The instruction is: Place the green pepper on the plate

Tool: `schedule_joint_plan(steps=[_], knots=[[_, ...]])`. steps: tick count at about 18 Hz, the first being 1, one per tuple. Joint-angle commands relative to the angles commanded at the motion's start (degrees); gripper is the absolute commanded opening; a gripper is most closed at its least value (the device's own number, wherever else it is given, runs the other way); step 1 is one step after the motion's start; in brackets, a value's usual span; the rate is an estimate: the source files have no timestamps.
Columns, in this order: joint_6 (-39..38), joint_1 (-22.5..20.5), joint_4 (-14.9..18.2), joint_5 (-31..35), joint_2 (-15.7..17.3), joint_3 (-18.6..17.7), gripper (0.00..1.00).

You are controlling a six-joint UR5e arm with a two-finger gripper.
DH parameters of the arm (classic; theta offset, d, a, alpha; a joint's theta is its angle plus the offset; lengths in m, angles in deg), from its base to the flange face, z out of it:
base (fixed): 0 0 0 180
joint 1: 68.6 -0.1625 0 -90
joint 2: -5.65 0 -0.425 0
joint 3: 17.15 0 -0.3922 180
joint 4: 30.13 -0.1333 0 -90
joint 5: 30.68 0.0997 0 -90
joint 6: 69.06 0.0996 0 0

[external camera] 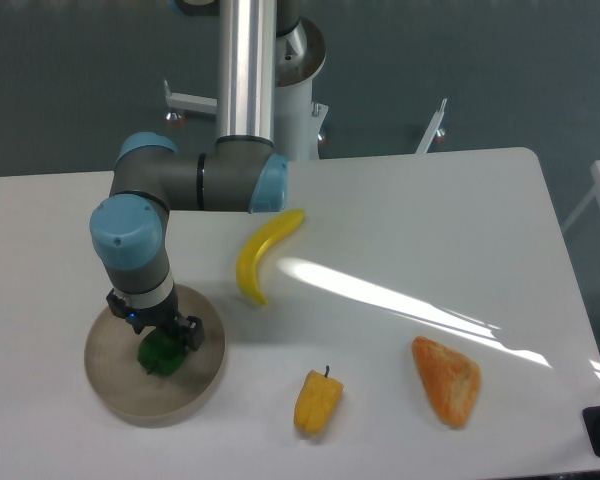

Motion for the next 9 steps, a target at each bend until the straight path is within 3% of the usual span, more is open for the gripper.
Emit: schedule_joint_plan(steps=[9], knots=[[2.36,-0.35,0.97,0.0,3.07,-0.44,1.0]])
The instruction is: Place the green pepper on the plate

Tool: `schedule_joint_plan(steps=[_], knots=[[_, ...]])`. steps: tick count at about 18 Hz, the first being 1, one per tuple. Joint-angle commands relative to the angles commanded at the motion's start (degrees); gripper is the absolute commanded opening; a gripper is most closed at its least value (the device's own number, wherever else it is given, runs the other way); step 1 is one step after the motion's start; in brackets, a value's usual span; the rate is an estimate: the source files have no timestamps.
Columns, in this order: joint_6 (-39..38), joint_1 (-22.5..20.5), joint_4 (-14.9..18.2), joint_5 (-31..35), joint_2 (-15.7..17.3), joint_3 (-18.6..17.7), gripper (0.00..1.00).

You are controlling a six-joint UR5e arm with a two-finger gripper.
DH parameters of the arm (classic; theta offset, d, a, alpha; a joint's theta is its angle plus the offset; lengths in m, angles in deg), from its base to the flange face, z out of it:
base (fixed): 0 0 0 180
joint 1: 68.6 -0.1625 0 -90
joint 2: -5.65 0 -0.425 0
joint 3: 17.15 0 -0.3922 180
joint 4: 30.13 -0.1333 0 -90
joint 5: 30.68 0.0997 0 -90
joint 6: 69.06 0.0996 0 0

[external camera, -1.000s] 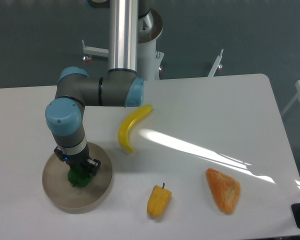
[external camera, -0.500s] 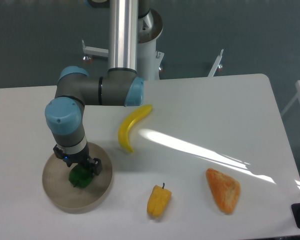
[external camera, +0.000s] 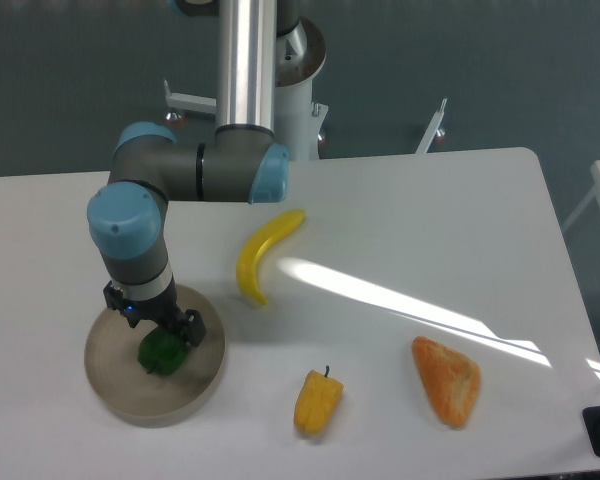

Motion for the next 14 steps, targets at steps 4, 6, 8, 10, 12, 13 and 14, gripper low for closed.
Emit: schedule_joint_plan(steps=[4,6,8,10,12,13,14], knots=[[4.57,-1.84,0.18,0.18,2.37,-1.84,1.0],[6.07,-3.16,0.78,0.18,3.77,-2.72,1.0],[8.61,-4.22,2.98,0.09,4.4,-2.81,1.0],[10.9,-5.88,3.34,0.09,4.92,-4.21,1.0],[12.4,-7.2,3.25,0.09,7.12,-5.53,1.0],[12.49,-7.3,3.25,0.09,7.12,-5.45,1.0],[12.49,-7.3,3.16,0.09,7.21,-5.36,1.0]])
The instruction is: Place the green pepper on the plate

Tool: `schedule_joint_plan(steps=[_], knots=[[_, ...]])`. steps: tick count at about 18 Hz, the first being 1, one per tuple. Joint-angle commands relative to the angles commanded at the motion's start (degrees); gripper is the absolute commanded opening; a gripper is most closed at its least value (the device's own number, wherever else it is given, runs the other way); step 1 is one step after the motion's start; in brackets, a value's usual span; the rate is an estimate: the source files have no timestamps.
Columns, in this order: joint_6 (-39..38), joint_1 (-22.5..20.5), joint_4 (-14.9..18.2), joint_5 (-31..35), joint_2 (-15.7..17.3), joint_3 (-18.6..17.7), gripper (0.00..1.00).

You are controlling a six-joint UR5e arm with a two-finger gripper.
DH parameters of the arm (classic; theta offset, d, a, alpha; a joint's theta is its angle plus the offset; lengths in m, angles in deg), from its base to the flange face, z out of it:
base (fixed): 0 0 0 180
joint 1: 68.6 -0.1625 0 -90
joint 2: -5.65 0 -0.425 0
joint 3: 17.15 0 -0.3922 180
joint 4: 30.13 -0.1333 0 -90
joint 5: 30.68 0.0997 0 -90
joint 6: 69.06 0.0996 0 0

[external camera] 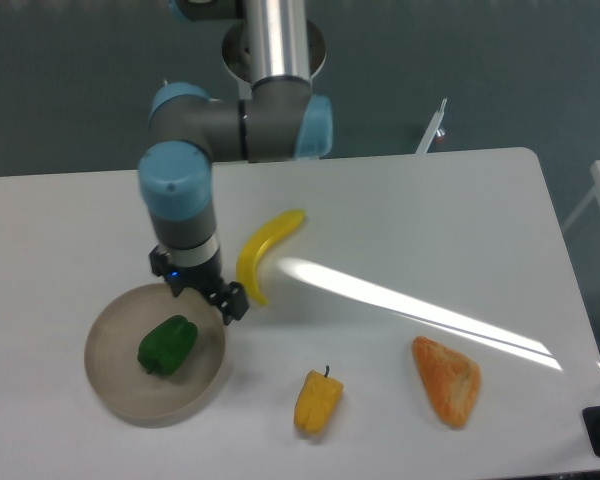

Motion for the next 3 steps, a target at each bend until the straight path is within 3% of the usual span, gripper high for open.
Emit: schedule_joint_plan(steps=[3], knots=[[0.0,-0.09,-0.18,0.0,0.0,-0.17,1.0]])
